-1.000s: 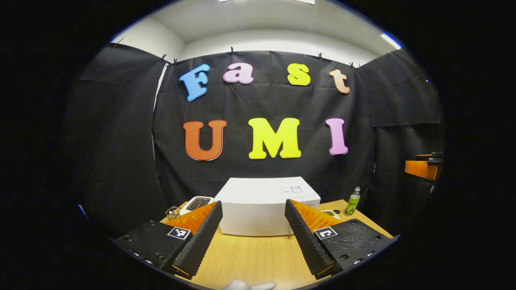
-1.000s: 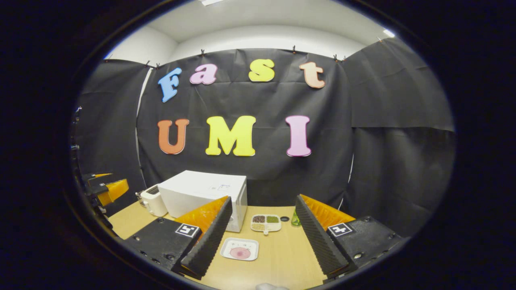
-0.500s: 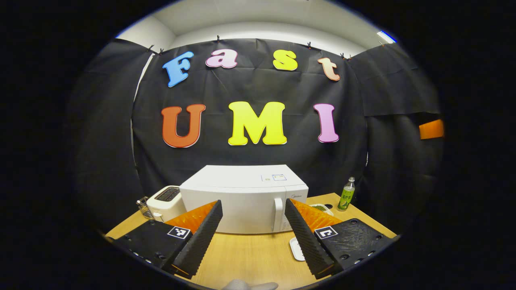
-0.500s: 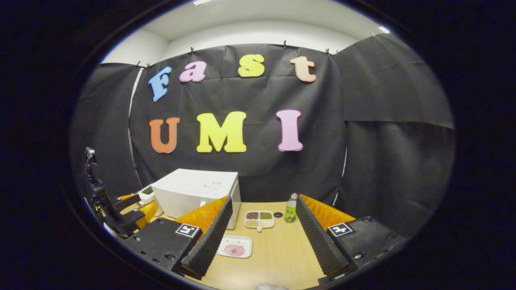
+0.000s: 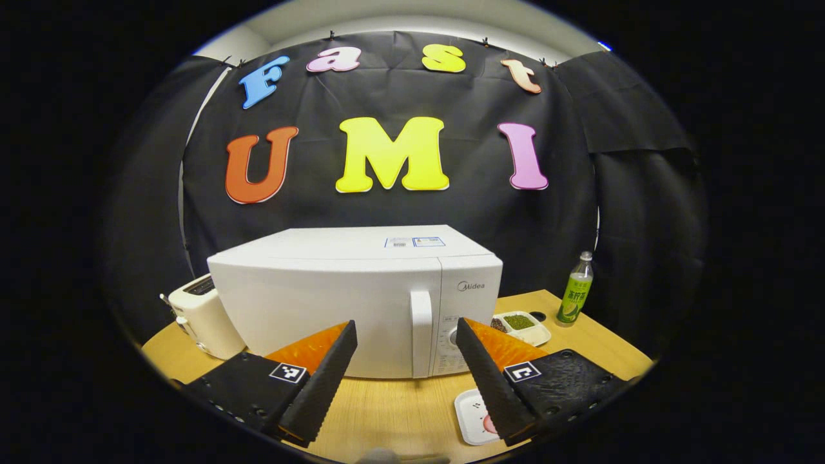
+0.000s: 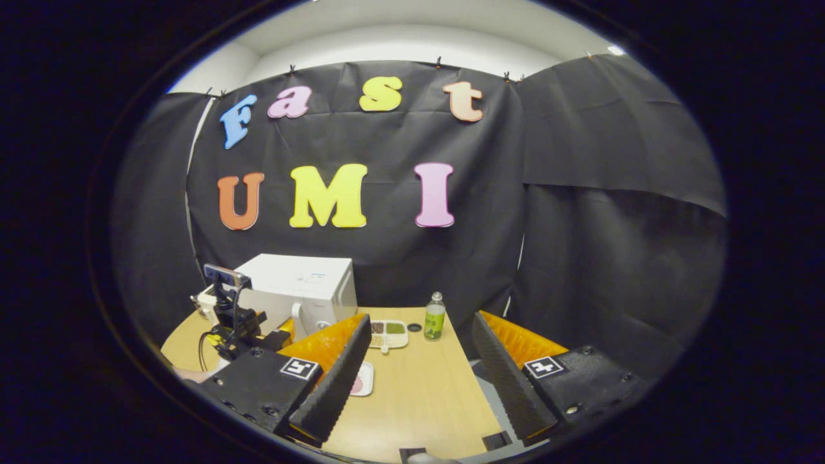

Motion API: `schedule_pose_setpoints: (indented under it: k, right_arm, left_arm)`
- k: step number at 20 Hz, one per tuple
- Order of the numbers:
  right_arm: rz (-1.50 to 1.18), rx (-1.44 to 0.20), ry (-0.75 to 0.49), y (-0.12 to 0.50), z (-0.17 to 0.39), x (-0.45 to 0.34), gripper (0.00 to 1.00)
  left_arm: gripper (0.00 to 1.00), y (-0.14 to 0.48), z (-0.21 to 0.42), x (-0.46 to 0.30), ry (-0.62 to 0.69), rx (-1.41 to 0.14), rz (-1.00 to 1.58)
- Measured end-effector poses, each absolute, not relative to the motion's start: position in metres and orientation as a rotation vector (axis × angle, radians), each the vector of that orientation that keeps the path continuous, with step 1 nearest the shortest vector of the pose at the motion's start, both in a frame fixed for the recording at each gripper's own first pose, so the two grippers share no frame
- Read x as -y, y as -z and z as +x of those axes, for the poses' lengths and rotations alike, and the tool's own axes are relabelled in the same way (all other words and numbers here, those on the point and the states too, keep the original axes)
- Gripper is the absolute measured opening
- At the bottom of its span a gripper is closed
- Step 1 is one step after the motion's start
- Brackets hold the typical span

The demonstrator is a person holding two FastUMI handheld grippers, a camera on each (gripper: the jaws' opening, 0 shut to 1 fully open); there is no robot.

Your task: Open the microwave oven with the left hand, put the food in, and close the microwave oven.

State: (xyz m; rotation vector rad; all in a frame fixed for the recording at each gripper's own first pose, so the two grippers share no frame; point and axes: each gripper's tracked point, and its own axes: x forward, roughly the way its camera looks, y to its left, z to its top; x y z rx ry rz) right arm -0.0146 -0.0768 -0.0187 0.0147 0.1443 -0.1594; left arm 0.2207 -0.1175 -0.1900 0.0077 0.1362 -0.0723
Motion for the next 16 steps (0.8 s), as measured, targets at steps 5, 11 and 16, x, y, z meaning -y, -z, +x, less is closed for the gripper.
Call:
schedule_pose_setpoints:
  k: [5,11,16]
  right_arm:
    - [-0.010,-0.200,0.202,0.031,-0.021,0.095,1.00]
    - [0.032,-0.232,0.197,0.041,-0.017,0.094,1.00]
    - [-0.010,-0.226,0.183,0.035,-0.017,0.089,1.00]
  left_arm:
    - [0.82,0.220,0.263,0.125,0.061,-0.162,0.033]
    - [0.36,0.222,0.274,0.138,0.146,-0.168,-0.020]
    - [0.08,0.220,0.271,0.136,0.151,-0.165,-0.035]
